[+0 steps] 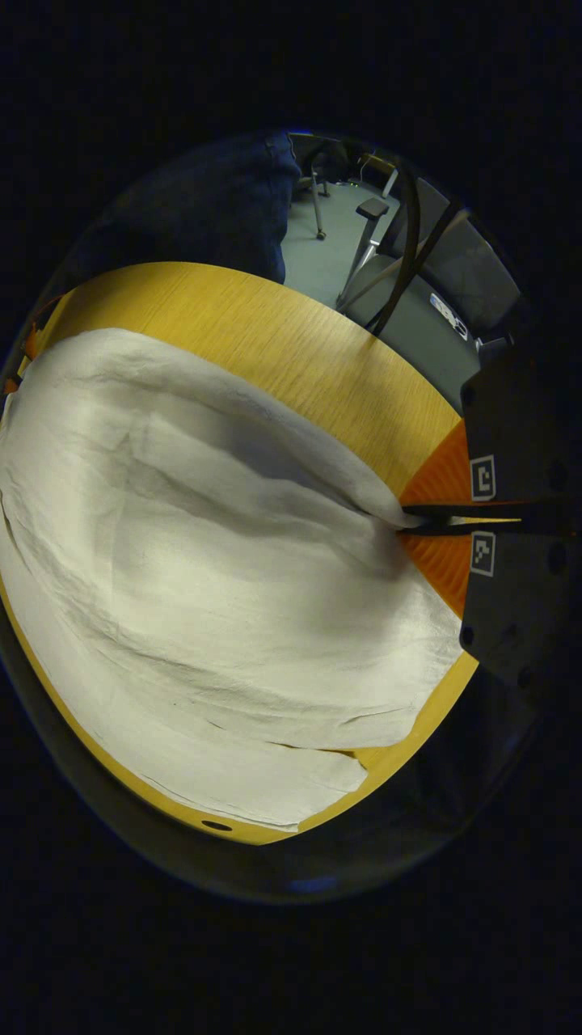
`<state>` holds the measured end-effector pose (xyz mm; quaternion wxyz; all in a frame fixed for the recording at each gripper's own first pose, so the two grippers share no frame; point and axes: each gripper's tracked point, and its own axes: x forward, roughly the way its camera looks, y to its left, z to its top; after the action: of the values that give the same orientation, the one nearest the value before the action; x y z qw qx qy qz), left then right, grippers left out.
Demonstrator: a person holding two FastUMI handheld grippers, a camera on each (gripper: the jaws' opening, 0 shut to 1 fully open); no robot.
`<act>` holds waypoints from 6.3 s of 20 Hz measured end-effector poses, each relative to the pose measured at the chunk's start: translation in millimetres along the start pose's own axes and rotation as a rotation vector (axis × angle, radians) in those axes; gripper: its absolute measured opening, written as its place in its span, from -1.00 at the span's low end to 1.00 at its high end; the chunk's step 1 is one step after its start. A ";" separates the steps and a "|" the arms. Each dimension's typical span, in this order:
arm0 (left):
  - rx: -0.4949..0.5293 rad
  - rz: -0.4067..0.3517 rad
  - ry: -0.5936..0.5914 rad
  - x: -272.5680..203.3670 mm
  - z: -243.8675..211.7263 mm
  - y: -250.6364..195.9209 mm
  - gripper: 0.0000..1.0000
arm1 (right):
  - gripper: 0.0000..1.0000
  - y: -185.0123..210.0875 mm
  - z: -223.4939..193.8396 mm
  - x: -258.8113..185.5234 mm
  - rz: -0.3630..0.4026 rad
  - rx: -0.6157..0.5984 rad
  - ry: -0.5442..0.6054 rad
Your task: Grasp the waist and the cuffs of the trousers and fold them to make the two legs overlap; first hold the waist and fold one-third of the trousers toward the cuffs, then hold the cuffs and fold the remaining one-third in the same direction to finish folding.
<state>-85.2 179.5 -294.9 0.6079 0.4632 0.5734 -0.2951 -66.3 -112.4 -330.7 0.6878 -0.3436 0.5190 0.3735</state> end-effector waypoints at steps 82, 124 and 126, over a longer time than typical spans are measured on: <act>-1.269 0.611 -1.133 -236.9 305.8 176.8 0.91 | 0.94 -284.0 -12.4 -37.1 -0.547 1.334 -0.631; -1.247 0.493 -1.033 -159.6 119.4 243.2 0.92 | -0.50 -79.8 448.7 -69.3 -0.303 0.889 -0.923; -1.249 0.481 -1.007 -145.6 116.9 249.4 0.92 | -0.03 -69.9 454.2 -61.3 -0.291 0.892 -0.906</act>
<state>161.8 147.9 -107.7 0.9826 -0.0359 0.1770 0.0429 191.1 234.8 -163.0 0.9586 0.0997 0.2310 0.1334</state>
